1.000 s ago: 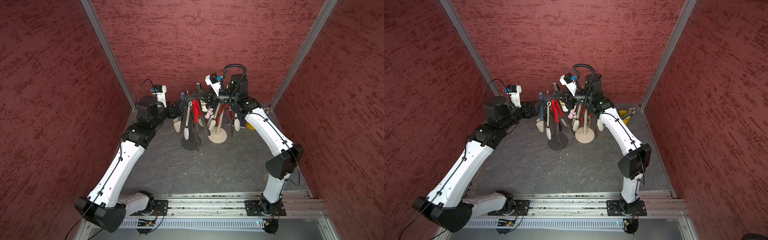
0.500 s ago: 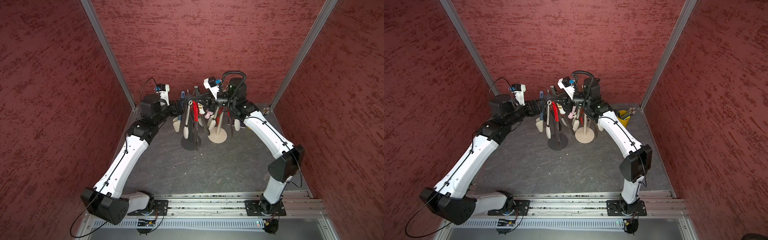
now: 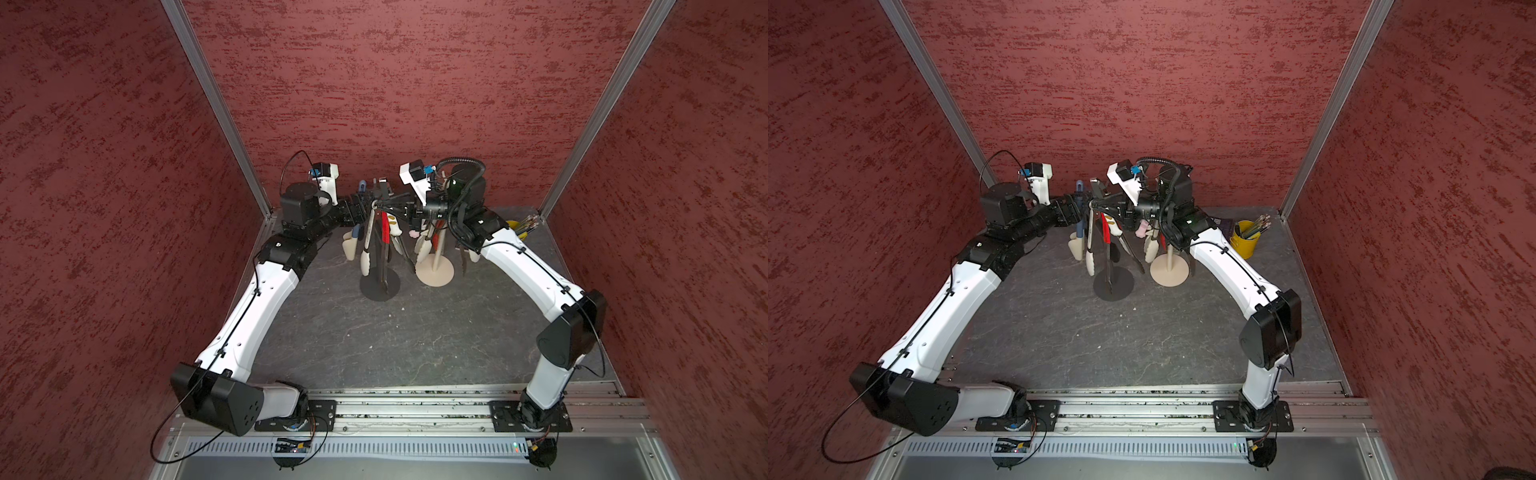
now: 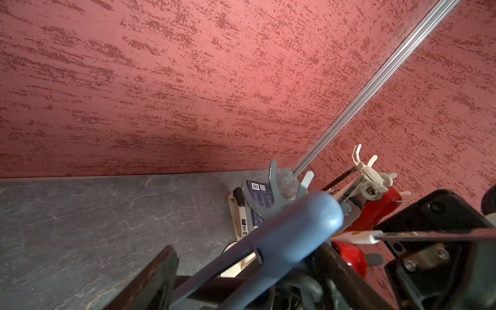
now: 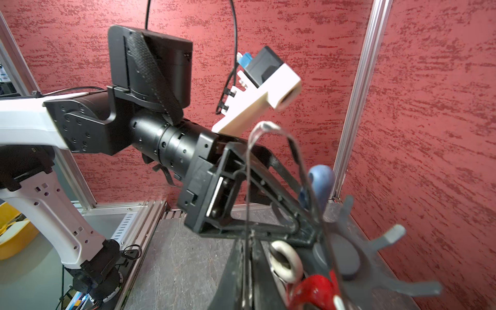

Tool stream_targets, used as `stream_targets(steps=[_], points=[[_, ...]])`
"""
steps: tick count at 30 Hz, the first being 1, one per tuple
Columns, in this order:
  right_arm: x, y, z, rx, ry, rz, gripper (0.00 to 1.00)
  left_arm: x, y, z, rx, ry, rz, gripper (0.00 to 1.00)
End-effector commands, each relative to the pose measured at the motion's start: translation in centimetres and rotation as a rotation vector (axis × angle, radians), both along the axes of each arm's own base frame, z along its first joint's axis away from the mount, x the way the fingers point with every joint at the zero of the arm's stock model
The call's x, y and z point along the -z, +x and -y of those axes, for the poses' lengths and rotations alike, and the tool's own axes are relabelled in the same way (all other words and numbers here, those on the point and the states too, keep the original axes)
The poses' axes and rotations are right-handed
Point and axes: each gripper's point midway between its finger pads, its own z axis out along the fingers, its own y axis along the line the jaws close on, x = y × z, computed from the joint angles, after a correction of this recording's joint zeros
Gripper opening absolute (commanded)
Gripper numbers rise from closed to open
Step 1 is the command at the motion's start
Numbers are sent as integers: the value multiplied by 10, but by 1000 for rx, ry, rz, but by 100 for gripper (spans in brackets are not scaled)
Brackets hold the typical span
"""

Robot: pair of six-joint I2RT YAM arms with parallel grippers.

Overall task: Hang food tongs on kitchen utensil racks
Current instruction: Adjust the rack at the center of the board, then hang the food tongs on the rack.

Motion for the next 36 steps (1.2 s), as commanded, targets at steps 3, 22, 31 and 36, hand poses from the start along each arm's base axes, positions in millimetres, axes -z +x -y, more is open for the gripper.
stream_targets(steps=[3,22,31,36], points=[[-33,-41,-9,-131,75,56,0,0,13,-1,1,5,5,82],[-27,-25,20,-26,-21,35,0,-15,-8,-25,-21,-37,45,100],[-30,-9,35,19,-19,39,0,-46,-26,-27,12,-85,103,100],[-16,7,30,6,-35,17,0,-64,-39,-30,18,-105,135,100]])
